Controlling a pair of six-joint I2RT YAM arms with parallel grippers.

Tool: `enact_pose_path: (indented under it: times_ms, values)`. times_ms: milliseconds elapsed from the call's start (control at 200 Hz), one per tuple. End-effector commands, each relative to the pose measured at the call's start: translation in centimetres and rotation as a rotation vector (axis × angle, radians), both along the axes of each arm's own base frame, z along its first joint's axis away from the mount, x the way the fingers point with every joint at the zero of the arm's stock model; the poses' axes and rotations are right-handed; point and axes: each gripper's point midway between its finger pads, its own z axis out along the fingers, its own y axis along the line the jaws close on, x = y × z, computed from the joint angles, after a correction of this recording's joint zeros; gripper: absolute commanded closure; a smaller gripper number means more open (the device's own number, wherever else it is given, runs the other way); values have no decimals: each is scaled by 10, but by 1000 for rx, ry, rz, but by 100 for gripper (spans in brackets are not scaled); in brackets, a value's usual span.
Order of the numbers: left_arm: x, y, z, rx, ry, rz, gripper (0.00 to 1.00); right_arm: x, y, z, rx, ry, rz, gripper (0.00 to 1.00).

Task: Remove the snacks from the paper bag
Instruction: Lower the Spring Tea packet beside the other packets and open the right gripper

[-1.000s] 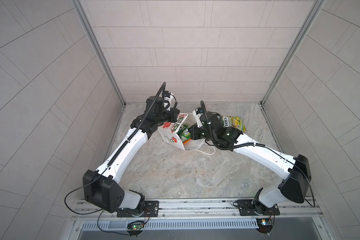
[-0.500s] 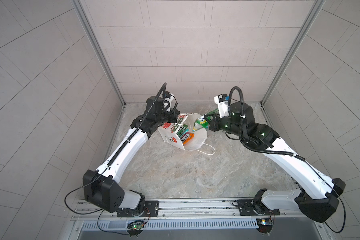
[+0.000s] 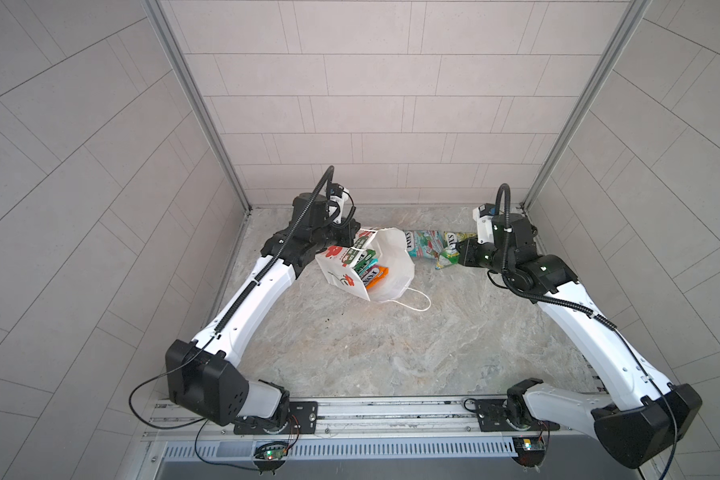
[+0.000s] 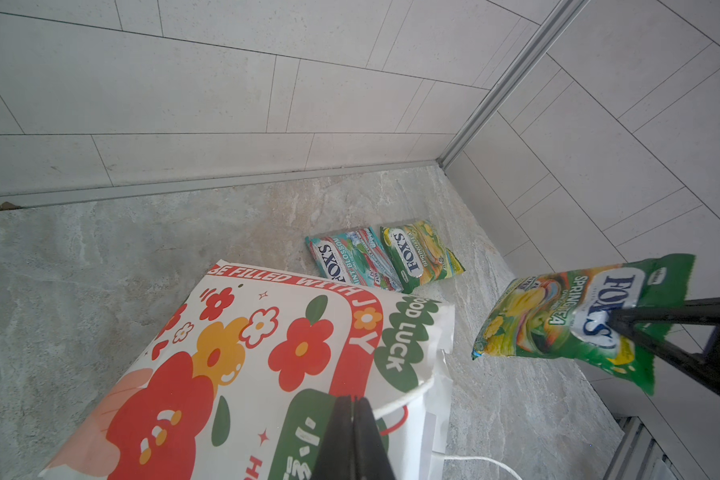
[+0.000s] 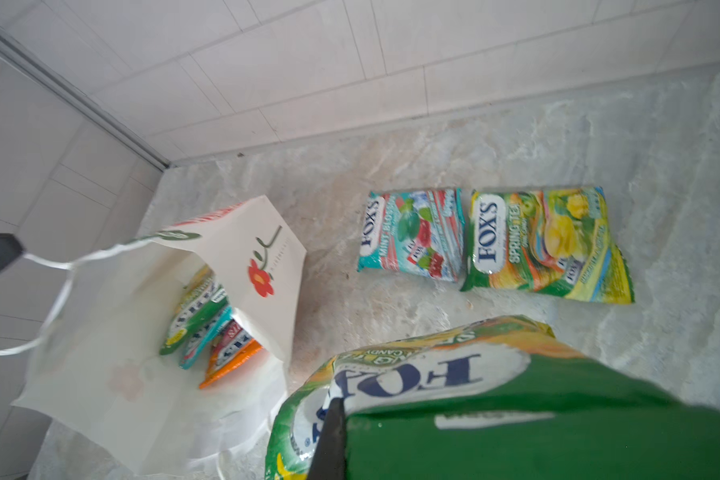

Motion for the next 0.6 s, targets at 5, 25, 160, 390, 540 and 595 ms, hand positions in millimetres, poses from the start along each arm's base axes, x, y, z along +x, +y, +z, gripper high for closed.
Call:
enact_pose_path:
  times_ms: [5, 25, 160, 390, 540, 595]
  values:
    - [0, -1, 10, 6, -26, -7, 100, -1, -3, -6, -42, -15, 57, 100]
    - [0, 1, 11, 7, -28, -3, 100, 0, -3, -12, -50, -3, 61, 100]
    - [0, 1, 11, 12, -32, -1, 100, 5, 8, -45, -57, 62, 127, 100]
    - [0, 2, 11, 18, -34, 2, 100, 19, 44, -73, 78, 114, 240, 100]
    - [0, 3, 11, 20, -34, 1, 100, 23, 74, -86, 142, 165, 329, 100]
    - [-1, 2, 11, 20, -34, 0, 100, 23, 83, -91, 165, 184, 363, 100]
